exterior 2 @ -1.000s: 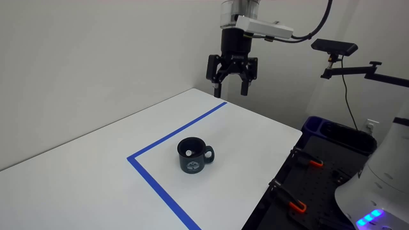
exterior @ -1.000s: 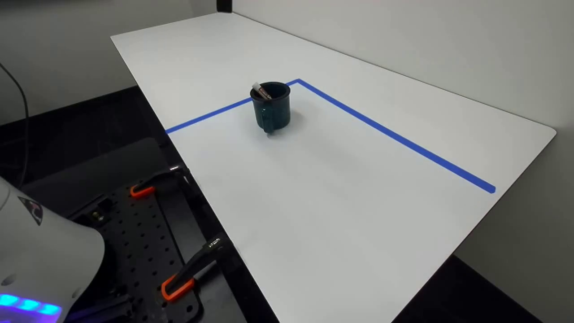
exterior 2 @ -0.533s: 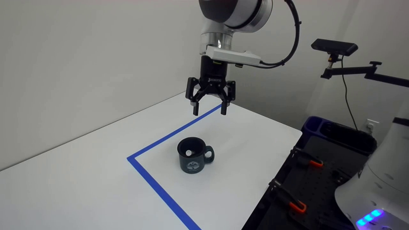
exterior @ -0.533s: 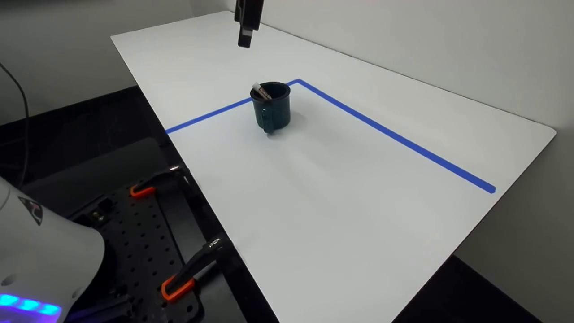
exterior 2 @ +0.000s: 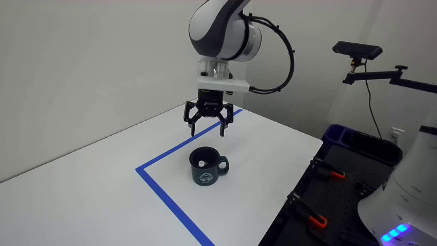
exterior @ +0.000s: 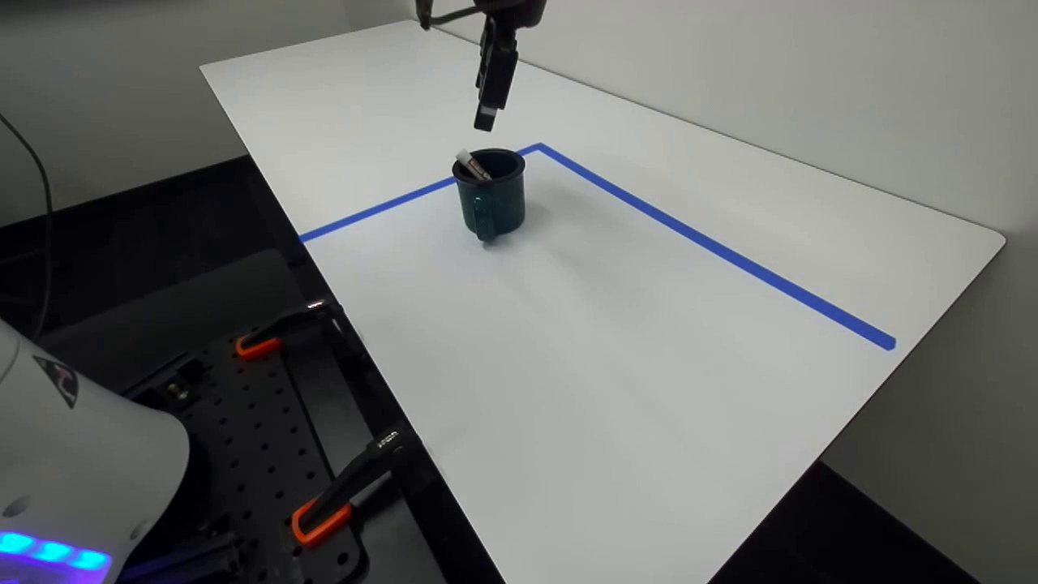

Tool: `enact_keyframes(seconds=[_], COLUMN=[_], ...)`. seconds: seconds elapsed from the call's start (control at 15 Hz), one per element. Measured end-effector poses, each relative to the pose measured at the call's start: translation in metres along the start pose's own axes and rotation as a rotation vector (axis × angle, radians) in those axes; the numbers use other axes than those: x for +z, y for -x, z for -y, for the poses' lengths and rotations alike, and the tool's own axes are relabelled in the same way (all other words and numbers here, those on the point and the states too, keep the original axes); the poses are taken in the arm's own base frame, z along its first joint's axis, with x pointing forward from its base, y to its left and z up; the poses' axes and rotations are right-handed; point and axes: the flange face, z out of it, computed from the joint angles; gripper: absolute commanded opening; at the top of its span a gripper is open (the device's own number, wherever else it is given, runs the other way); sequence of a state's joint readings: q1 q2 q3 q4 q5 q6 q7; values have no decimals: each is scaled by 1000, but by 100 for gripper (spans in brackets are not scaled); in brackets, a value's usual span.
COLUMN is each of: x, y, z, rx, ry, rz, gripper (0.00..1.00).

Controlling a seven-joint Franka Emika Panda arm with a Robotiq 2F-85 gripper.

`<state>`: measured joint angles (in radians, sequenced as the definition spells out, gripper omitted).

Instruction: Take the marker out of the cup

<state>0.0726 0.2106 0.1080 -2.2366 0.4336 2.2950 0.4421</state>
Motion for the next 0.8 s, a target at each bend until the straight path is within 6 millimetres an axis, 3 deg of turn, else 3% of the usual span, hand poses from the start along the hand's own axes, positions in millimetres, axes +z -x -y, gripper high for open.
enact_keyframes(seconds=[0.33,0.8], x=[30,46], y=[-15,-23], z=[5,-6], rx=[96,187], ry=[14,46], rz=[-31,-26], gripper=[100,100])
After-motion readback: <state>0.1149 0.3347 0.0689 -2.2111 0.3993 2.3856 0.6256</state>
